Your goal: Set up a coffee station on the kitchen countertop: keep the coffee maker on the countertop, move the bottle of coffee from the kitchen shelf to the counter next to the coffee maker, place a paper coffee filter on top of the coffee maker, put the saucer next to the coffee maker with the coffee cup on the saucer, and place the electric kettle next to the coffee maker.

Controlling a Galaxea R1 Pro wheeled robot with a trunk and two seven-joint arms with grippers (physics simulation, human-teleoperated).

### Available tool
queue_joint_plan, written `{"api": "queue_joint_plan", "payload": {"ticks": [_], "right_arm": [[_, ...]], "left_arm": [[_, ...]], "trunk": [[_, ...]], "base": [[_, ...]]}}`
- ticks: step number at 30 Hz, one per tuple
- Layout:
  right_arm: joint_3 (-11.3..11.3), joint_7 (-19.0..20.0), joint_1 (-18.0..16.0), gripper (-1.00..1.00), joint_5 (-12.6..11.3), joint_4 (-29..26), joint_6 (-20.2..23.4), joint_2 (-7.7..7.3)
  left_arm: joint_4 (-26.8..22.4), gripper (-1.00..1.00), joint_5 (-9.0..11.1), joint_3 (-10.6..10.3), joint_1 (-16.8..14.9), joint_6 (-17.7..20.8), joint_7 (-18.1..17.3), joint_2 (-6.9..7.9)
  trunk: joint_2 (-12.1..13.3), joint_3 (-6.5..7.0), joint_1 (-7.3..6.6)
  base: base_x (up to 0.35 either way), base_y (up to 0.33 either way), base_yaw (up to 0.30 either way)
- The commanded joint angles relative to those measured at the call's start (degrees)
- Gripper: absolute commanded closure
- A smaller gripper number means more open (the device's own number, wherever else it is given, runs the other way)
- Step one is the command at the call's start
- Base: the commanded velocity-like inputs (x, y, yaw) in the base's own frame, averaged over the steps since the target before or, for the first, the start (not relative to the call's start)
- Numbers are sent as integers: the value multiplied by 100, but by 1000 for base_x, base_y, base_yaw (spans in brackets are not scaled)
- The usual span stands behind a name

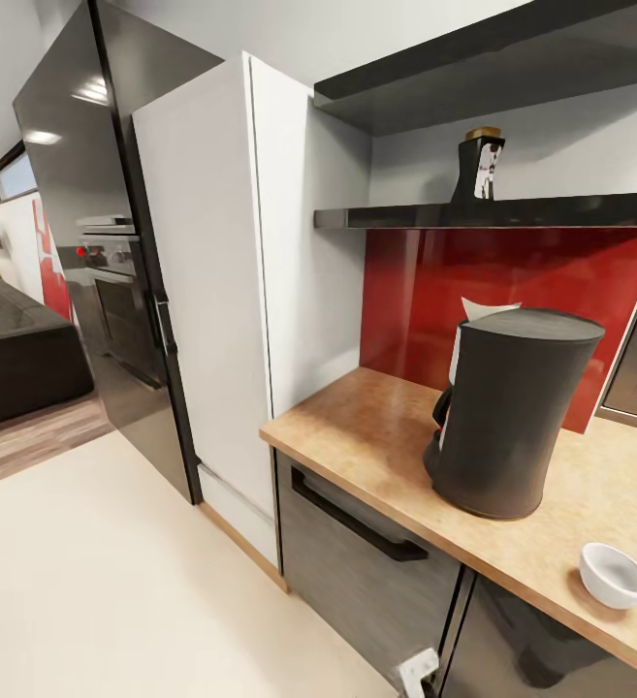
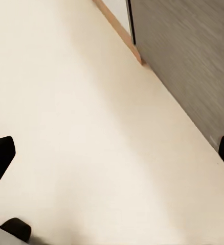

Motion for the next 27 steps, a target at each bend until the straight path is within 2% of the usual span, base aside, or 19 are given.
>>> {"api": "queue_joint_plan", "payload": {"ticks": [1, 2, 4, 9, 14, 27], "right_arm": [[30, 182, 93, -100, -43, 192, -41, 6], [31, 556, 281, -100, -52, 556, -39, 13], [31, 1046, 559, -100, -60, 1029, -35, 23], [25, 1525, 1083, -100, -38, 1735, -41, 41], [24, 1626, 1257, -100, -18, 1961, -40, 41], [0, 1646, 1285, -100, -71, 2223, -29, 48]], "left_arm": [[-28, -100, 43, -3, 3, -3, -3, 0], [-97, -100, 44, -7, 3, 0, -1, 0], [-319, -100, 48, -10, 3, 14, 0, 0], [-623, -100, 59, -19, 3, 24, 2, -9], [-678, -100, 62, -5, 3, 18, 11, -83], [-668, -100, 62, 18, 3, -1, 12, -95]], "trunk": [[-5, -6, 1], [-5, -6, 1], [-5, -6, 1], [-5, -6, 1], [-5, -6, 1], [-5, -6, 1]], "base": [[0, 0, 0], [0, 0, 0], [0, 0, 0], [0, 0, 0], [0, 0, 0], [0, 0, 0]]}}
